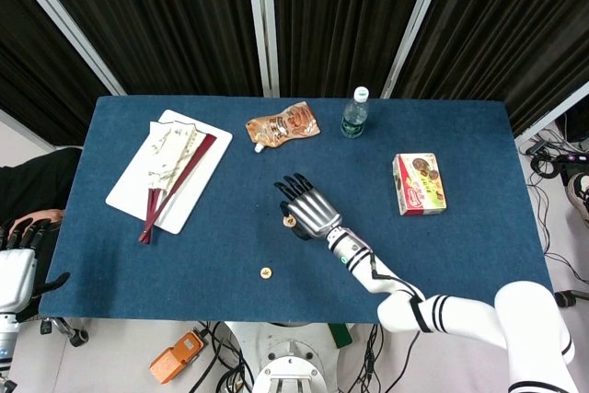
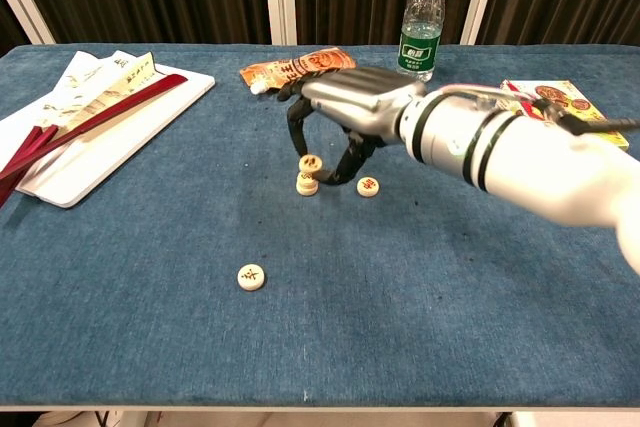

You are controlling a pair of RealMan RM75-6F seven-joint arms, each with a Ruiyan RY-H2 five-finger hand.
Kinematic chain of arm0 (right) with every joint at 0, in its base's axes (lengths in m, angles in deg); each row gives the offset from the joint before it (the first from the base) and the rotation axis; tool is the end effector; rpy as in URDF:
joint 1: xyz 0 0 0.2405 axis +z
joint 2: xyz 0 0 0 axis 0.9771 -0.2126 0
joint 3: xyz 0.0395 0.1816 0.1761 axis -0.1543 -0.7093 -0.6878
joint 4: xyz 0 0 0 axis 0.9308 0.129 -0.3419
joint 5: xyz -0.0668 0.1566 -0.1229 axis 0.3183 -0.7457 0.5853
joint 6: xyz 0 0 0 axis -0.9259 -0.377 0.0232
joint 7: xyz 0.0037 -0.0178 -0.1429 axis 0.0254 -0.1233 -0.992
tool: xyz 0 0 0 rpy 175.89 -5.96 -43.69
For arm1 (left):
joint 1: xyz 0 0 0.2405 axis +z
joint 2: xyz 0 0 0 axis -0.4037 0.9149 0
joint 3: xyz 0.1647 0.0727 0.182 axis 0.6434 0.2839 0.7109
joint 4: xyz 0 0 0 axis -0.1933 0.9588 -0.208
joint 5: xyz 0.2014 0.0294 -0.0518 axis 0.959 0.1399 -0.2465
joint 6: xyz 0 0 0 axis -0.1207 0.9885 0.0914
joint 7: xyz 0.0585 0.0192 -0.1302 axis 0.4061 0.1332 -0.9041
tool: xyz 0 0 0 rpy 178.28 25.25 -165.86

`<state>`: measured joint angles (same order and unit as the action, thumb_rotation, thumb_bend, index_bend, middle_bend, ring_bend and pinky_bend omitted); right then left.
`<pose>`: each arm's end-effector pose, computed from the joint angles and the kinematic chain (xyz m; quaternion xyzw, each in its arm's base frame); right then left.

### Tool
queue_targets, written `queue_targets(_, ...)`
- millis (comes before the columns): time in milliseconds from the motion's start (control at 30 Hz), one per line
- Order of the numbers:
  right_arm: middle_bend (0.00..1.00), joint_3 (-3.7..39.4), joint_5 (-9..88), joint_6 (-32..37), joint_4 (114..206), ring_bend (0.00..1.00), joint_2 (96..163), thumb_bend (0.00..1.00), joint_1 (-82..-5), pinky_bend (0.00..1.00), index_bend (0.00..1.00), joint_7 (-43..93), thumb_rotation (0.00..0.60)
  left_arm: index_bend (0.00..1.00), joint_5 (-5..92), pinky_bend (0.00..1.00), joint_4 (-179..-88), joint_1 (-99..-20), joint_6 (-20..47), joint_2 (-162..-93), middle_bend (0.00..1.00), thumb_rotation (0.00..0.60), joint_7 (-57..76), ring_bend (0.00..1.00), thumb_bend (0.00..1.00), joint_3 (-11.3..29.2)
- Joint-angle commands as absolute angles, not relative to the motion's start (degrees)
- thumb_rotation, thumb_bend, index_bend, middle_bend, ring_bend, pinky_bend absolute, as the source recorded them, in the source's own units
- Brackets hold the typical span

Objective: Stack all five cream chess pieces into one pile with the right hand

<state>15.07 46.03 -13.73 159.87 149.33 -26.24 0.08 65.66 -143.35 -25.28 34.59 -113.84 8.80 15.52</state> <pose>-0.0664 -0.3425 -0.0920 0.8133 -0.2929 0.3784 0.3310 -0.3545 0.1582 0.1493 -0.5845 -0.3901 -0.3328 0.6288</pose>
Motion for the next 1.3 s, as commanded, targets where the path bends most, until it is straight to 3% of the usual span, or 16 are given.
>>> queue_targets(33,0.15,13.96,43.25,-15.01,157.81,0.08,150.19,0.47,-24.87,0.09,0.54,-1.60,0.600,0.20,65.48,0.00,-143.39,-25.21,34.52,-113.82,0.17,0.600,8.79,0.10,0.03,15.50)
queue_targets(933,0.15,15.72,40.86,-15.42,155.75,0.08,151.92,0.47,-22.93,0.09,0.50,-2.01,0.600,0.20,65.25,0.00,-143.22,-25.25,34.23,-113.88,0.17,0.600,8.88,0.10,0.04,15.40)
queue_targets(1300,0.15,19.37,49.20,-13.37,164.83,0.08,148.66,0.46,-23.66,0.08,0.46,1.41,0.600,0.20,65.41,0.00,-143.10,-25.55,33.94,-114.17,0.17,0.600,8.72,0.10,0.03,15.33)
